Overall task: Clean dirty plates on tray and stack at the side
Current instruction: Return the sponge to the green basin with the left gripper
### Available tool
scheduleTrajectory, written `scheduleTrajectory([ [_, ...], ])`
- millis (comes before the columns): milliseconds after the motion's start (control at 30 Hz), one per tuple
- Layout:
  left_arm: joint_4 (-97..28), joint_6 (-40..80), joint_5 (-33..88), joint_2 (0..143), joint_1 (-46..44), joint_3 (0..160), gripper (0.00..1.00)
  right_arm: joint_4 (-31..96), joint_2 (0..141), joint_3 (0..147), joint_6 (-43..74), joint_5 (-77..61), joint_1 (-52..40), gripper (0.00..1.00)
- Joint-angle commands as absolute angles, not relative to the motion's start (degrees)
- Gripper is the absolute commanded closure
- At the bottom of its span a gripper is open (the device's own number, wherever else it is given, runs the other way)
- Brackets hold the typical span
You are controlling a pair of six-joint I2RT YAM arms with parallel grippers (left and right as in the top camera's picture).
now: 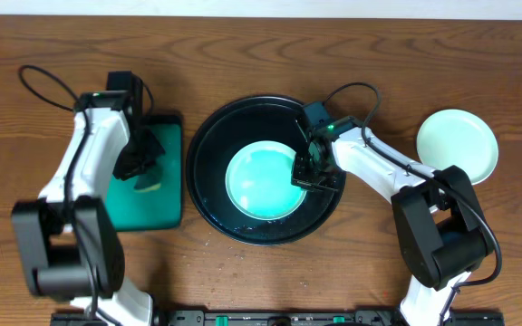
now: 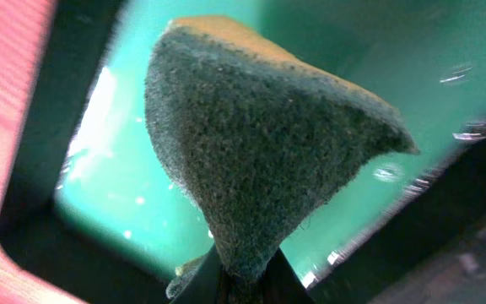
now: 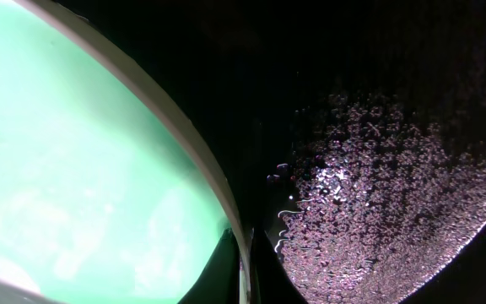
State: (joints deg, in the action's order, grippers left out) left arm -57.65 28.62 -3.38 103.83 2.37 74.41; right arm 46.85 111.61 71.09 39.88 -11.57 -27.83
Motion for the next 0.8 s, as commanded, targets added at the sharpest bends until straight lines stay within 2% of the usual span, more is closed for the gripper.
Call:
scheduleTrajectory([
  [0,-57.32,27.46,-4.16,107.74,2.46,73.95,0.93,46.11,114.13,69.58,40.18,-11.09,-28.91,0.98],
  [100,-56.34,27.44,-4.16,110.54,2.46,73.95,0.91,46.13,114.13,69.58,40.18,-11.09,-28.93,0.99],
  [200,-55.86,27.35,-4.14,112.03,2.46,73.95,0.83,46.13,114.13,69.58,40.18,-11.07,-28.95,0.98],
  [267,-55.81,27.20,-4.14,112.01,2.46,73.95,0.69,46.09,114.13,69.58,40.18,-11.07,-28.95,0.98],
  [333,-55.83,27.05,-4.14,111.57,2.46,73.97,0.61,46.04,114.13,69.58,40.18,-11.07,-28.93,0.98],
  [400,-55.83,27.00,-4.14,110.72,2.46,73.97,0.45,46.04,114.13,69.58,40.18,-11.07,-28.93,0.98],
  [600,-56.34,27.00,-4.10,102.65,1.85,74.00,0.39,46.02,114.13,69.58,40.18,-11.07,-28.93,0.98],
  [733,-57.58,27.03,-4.08,92.03,-0.14,74.00,0.38,45.41,114.10,69.58,40.18,-11.09,-28.93,0.98],
  [767,-58.13,27.05,-4.05,89.17,-0.80,74.00,0.35,45.28,114.13,69.60,40.18,-11.09,-28.93,0.98],
])
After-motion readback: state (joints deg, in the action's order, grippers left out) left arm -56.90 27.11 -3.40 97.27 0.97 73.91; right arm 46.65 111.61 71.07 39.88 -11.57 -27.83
